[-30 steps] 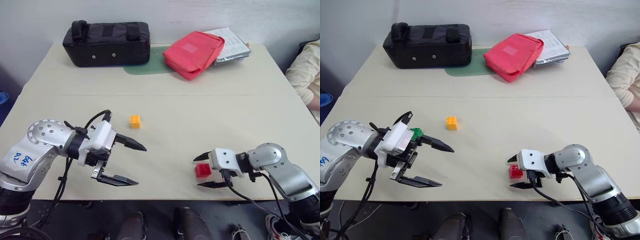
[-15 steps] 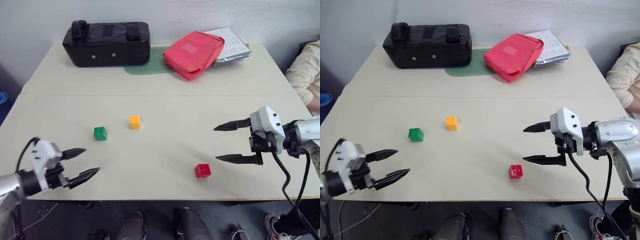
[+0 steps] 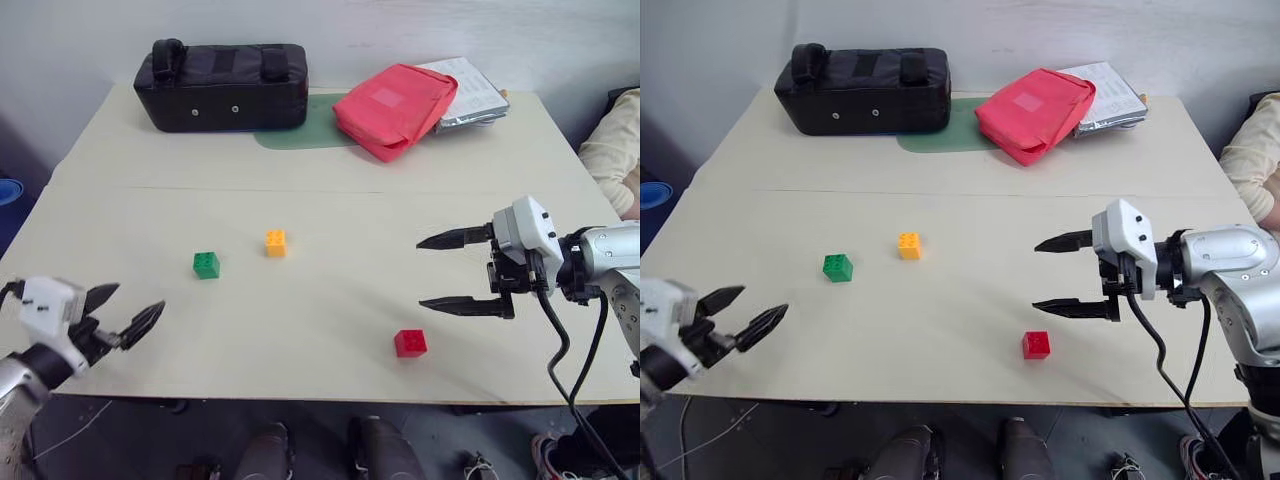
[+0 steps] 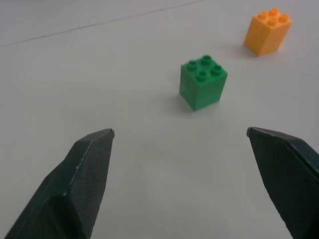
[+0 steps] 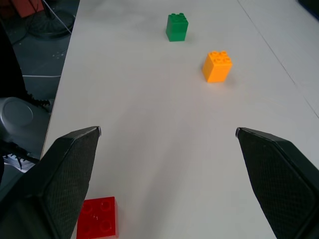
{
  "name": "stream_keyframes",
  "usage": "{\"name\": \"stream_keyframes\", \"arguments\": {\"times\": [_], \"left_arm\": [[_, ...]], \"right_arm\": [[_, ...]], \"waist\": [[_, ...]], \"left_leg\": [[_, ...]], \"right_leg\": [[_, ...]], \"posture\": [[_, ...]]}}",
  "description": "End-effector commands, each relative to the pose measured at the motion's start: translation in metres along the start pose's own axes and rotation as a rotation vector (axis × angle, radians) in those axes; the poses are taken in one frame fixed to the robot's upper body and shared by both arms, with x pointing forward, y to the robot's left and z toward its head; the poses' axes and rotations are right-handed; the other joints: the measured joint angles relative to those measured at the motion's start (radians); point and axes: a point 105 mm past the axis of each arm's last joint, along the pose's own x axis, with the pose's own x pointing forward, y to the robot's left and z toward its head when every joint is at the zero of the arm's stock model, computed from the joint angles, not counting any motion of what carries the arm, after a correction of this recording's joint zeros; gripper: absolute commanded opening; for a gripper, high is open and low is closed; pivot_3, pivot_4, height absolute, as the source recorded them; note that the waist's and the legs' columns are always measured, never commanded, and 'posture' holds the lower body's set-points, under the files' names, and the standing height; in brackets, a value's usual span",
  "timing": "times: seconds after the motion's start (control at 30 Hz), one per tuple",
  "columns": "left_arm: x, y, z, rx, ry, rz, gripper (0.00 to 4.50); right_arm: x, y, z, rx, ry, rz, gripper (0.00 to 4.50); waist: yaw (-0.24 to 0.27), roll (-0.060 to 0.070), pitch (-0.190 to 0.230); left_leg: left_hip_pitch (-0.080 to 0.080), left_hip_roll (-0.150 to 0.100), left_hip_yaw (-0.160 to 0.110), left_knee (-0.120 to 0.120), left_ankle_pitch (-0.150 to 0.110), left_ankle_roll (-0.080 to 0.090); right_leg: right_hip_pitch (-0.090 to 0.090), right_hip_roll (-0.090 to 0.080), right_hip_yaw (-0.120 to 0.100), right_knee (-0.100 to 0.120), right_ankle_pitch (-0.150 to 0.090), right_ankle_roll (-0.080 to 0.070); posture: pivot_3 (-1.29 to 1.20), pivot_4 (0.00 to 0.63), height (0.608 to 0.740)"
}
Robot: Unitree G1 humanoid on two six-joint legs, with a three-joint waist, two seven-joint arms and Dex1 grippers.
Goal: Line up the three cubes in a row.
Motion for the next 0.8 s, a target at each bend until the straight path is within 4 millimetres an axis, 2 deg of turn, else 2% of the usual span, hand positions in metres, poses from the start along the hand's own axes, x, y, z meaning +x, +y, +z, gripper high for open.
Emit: {"name": "stream_keyframes", "arguments": {"times": [0.03, 0.27, 0.33, 0.57, 0.8], "left_arm": [[0.018, -0.003, 0.013, -0.01, 0.001, 0.034, 4.5], [0.071, -0.012, 0.03, -0.12, 0.062, 0.1, 4.5], [0.081, -0.013, 0.032, -0.143, 0.073, 0.121, 4.5], [0.093, -0.022, 0.017, -0.203, 0.179, 0.209, 4.5], [0.109, -0.035, 0.012, -0.228, 0.218, 0.199, 4.5]], "right_arm": [[0.005, 0.006, 0.017, -0.055, -0.036, 0.029, 4.46], [0.02, 0.013, 0.026, -0.075, -0.073, 0.063, 4.46], [0.022, 0.015, 0.027, -0.077, -0.076, 0.072, 4.46], [0.026, 0.016, 0.03, -0.084, -0.088, 0.074, 4.46], [0.032, 0.017, 0.032, -0.095, -0.1, 0.084, 4.46]], "waist": [[-0.001, 0.0, 0.0], [0.007, 0.0, 0.0], [0.01, -0.001, 0.0], [0.01, -0.001, 0.0], [0.012, -0.002, 0.0]], "left_leg": [[0.0, 0.0, 0.0, 0.0, 0.0, 0.0], [0.0, -0.001, 0.0, 0.001, 0.001, -0.002], [0.0, -0.001, 0.0, 0.001, 0.002, -0.002], [-0.001, -0.001, 0.001, 0.001, 0.002, -0.003], [-0.001, -0.001, 0.001, 0.002, 0.003, -0.004]], "right_leg": [[0.0, 0.0, 0.0, 0.0, 0.0, 0.0], [0.0, 0.001, 0.0, 0.001, 0.001, 0.002], [0.0, 0.001, 0.0, 0.001, 0.001, 0.002], [0.0, 0.002, 0.0, 0.001, 0.001, 0.003], [0.0, 0.002, 0.0, 0.002, 0.002, 0.003]], "posture": [[0.0, 0.15, 0.74], [0.0, 0.15, 0.74], [0.0, 0.15, 0.74], [0.0, 0.15, 0.74], [0.0, 0.15, 0.74]]}}
